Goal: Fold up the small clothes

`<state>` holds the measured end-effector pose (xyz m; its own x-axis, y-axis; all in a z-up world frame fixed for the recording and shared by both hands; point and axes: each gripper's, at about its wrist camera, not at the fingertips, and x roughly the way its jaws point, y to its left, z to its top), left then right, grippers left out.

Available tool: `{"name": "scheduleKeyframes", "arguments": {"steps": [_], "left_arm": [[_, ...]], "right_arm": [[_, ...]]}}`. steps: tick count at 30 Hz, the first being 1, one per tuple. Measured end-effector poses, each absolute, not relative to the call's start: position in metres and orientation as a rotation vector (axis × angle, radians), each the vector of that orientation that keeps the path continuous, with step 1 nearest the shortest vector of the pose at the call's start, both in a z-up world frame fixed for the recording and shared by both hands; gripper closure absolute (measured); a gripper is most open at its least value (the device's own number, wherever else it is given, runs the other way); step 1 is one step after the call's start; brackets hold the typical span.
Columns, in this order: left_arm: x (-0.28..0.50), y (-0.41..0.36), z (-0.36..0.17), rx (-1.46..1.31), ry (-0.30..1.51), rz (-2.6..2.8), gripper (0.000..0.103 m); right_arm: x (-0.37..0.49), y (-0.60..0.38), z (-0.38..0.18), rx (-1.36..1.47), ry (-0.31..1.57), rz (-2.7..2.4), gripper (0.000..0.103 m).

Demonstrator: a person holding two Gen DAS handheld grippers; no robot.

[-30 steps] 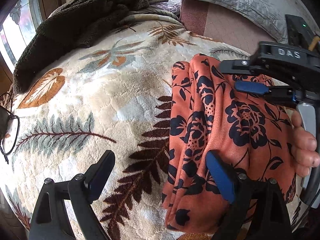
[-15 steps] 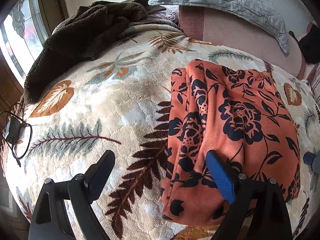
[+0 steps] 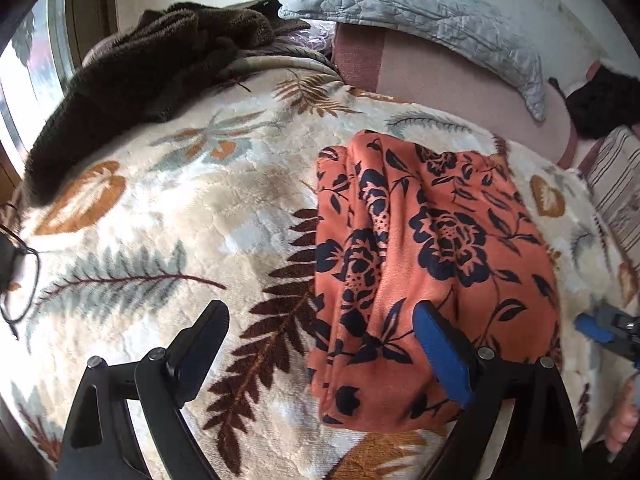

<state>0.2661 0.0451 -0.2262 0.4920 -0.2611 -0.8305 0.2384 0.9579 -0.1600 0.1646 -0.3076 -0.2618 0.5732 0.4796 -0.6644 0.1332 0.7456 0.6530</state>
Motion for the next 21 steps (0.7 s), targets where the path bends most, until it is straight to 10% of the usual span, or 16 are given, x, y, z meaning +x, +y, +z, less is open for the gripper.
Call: {"name": "scheduleKeyframes", "arguments": {"steps": [21], "left_arm": [[0.307, 0.033, -0.269, -0.488, 1.244, -0.585, 0.008]], "right_arm": [[0.225, -0.323, -0.327, 1.013, 0.981, 0.340, 0.030]]}}
